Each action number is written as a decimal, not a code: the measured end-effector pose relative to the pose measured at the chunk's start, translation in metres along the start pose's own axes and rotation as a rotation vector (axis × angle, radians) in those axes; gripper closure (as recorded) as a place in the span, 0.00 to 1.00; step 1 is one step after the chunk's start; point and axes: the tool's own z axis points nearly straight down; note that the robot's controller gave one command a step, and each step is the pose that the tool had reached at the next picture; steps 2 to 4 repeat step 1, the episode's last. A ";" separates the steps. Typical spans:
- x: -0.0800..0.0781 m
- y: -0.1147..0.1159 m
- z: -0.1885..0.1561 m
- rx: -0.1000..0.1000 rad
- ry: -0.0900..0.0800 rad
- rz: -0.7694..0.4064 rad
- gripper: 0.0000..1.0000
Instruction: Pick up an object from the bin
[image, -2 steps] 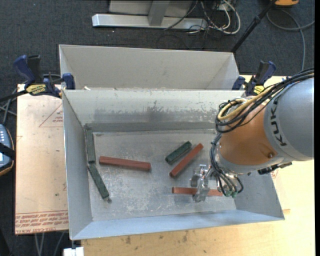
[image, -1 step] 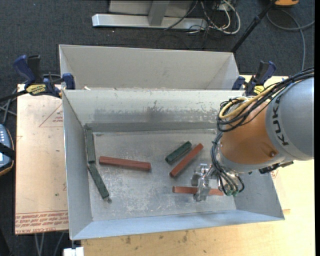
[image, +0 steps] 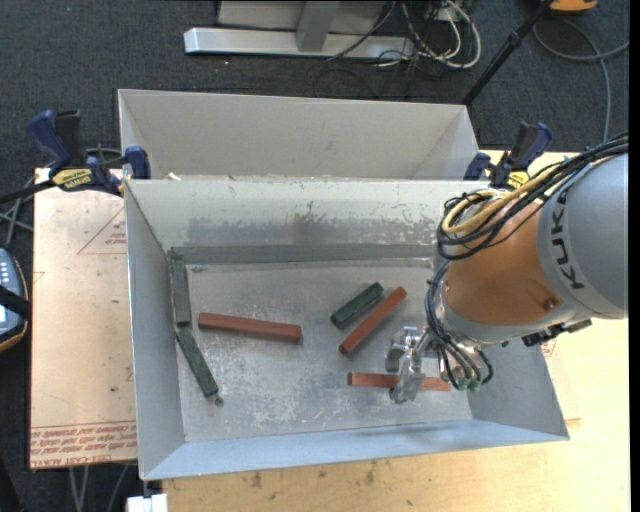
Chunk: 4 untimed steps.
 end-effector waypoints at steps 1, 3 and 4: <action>0.000 0.000 -0.020 0.000 -0.002 0.000 1.00; 0.000 0.000 -0.020 0.000 -0.002 0.000 1.00; 0.000 0.000 -0.020 0.000 -0.002 0.000 1.00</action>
Offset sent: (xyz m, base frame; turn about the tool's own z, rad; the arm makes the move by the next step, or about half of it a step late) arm 0.0000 -0.0002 0.0037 0.0000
